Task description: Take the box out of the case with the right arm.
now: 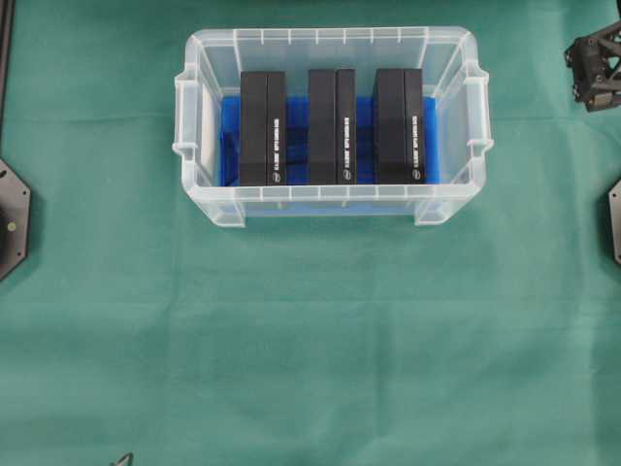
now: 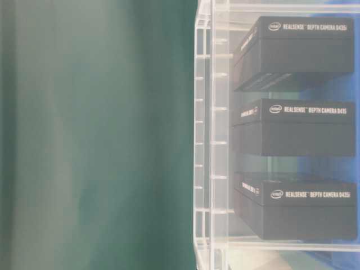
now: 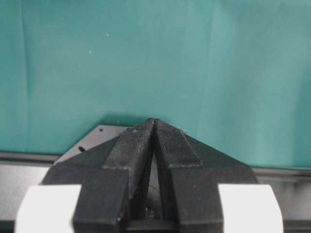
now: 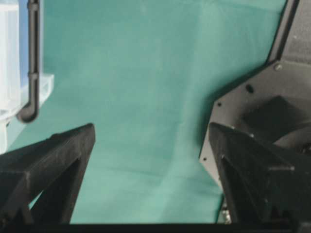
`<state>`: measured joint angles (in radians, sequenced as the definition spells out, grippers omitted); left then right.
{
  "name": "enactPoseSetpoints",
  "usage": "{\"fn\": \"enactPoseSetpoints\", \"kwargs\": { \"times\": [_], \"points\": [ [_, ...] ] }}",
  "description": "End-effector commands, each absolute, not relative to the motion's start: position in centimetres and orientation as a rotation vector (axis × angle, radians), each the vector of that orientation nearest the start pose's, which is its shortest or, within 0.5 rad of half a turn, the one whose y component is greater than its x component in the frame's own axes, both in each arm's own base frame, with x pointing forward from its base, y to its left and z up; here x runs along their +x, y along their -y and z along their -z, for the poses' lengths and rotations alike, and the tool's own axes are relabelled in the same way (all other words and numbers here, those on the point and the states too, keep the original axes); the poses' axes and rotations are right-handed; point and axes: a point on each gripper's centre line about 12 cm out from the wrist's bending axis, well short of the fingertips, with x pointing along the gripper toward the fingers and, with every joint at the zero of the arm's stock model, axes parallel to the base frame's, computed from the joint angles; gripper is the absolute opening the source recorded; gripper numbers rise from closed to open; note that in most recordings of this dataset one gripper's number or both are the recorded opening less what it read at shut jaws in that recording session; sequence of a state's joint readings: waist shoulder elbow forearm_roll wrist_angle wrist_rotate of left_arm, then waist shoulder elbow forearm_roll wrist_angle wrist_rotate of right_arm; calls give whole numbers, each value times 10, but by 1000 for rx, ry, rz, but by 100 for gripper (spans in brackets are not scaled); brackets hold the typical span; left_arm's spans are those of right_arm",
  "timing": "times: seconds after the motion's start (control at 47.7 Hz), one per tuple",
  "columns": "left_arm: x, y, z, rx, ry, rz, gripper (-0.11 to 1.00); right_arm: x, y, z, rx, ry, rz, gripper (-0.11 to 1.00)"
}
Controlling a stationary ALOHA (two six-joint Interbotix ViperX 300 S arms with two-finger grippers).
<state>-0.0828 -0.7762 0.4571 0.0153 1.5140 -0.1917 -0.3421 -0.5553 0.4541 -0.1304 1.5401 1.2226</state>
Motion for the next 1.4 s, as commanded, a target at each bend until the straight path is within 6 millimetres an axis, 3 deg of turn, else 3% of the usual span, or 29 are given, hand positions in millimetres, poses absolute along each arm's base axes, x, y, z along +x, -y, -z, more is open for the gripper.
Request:
{"fn": "enactPoseSetpoints", "kwargs": {
  "times": [0.0,0.545,0.734,0.965,1.384],
  "points": [
    [162,12,-376,-110,-1172,-48,0,189,85,-331,1123,-1008,1224,93],
    [162,12,-375,-102,-1188,-54,0,191,86,-331,1141,-999,1237,93],
    [159,11,-373,-97,-1225,-56,0,205,91,-329,1184,-961,1256,93],
    [157,11,-373,-96,-1237,-58,0,253,99,-331,1222,-889,1221,93],
    [156,11,-373,-97,-1233,-60,0,351,100,-336,1185,-920,1156,93]
  ]
}}
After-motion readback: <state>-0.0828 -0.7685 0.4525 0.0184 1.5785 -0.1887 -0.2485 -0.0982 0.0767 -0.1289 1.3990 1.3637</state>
